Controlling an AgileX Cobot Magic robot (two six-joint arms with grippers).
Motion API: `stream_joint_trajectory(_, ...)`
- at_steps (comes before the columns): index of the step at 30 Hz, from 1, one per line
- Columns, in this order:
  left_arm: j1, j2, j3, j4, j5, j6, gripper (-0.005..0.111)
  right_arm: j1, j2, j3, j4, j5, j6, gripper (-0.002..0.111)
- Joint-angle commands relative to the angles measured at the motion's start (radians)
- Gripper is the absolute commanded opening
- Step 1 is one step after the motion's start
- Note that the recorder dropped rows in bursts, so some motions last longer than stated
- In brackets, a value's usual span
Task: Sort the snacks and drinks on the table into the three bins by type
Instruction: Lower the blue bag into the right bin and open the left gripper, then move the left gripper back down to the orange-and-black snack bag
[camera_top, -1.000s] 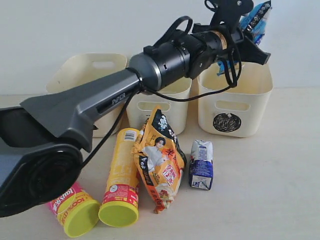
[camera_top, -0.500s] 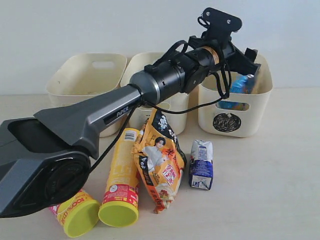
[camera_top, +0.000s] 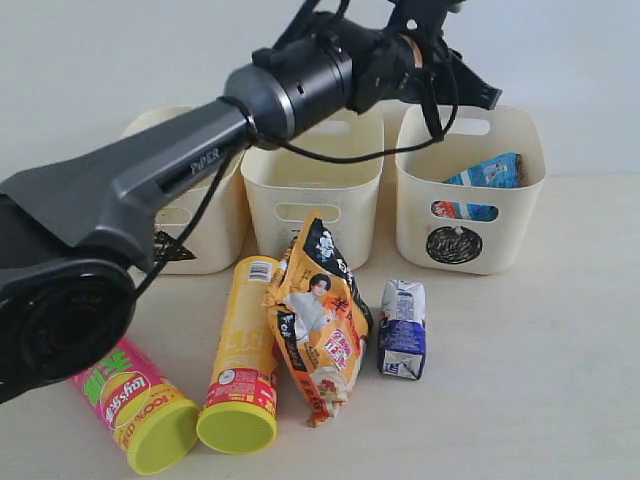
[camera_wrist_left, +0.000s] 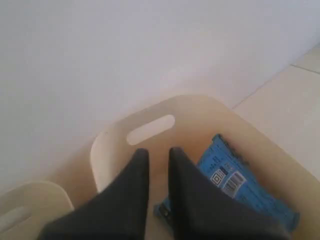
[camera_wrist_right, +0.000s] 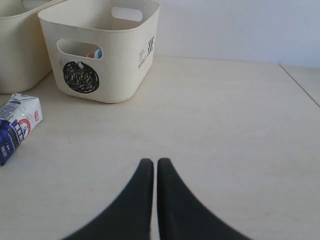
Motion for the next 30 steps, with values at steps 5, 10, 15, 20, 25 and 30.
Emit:
stream_joint_trajectory(5,-0.02,-0.141,-0.009,-0.116,0.372,0.256,0.004,0.0,-0.004,0.004,-0.003,-0.007,-0.003,0.0)
stream_joint_trajectory(10,-0.062,-0.177,-0.009,-0.14,0.561,0.327,0.004,0.0,-0.004,0.004,-0.003,-0.007,-0.003,0.0)
stream_joint_trajectory(15,-0.116,-0.211,-0.009,-0.077,0.723,0.327,0.004,0.0,-0.004,0.004,-0.003,-0.007,-0.003,0.0)
stream_joint_trajectory(20,-0.144,-0.268,0.015,-0.13,0.76,0.325,0.004,0.0,-0.004,0.004,-0.003,-0.007,-0.003,0.0)
stream_joint_trajectory(25,-0.16,-0.336,0.117,-0.13,0.76,0.285,0.004,0.0,-0.004,0.004,-0.003,-0.007,-0.003,0.0)
stream_joint_trajectory(30,-0.16,-0.444,0.306,-0.126,0.76,0.244,0.004,0.0,-0.004,0.004,-0.003,-0.007,-0.003,0.0)
